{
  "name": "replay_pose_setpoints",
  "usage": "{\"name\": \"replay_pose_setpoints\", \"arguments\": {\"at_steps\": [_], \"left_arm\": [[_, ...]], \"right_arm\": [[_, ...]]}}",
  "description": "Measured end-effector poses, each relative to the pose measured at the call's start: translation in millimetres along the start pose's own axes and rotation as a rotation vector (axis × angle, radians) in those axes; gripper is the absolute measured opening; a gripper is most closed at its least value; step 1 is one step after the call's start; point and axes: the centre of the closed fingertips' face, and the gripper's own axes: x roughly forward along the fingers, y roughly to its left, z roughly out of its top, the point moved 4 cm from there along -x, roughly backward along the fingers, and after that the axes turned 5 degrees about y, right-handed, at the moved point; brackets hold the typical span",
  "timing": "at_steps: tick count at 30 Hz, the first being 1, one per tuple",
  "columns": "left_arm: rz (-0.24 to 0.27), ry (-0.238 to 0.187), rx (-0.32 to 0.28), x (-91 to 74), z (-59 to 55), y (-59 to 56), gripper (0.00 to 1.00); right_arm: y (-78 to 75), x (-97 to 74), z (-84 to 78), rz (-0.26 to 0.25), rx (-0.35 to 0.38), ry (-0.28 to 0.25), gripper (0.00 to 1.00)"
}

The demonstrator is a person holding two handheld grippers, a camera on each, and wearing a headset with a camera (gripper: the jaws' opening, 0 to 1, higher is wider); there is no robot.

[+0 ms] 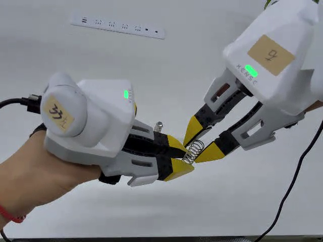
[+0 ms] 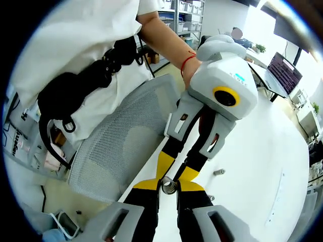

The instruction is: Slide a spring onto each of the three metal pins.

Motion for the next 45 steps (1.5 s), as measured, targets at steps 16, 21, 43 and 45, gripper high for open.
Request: {"name": "replay_pose_setpoints", "arguments": {"at_steps": [16,21,43,45], "left_arm": [[-0.014,0.004,0.016,-0.6,2.2,-0.7,0.06],[-0.013,0.012,0.019,-0.5,0.8,-0.7,0.06],[0.002,0.018,0.023,-0.8,-4.4,0.5,0.07],[0.006,0.015,0.023,-1.0,-4.1,0.8,0.08]], "right_arm": [[1.1,-0.5,1.9,0.035,0.003,0.016,0.07],[1.2,1.4,2.4,0.042,-0.003,0.035,0.07],[-0.4,6.5,0.5,0.030,0.031,0.029,0.06],[-0.3,6.4,0.6,0.029,0.035,0.027,0.06]]}}
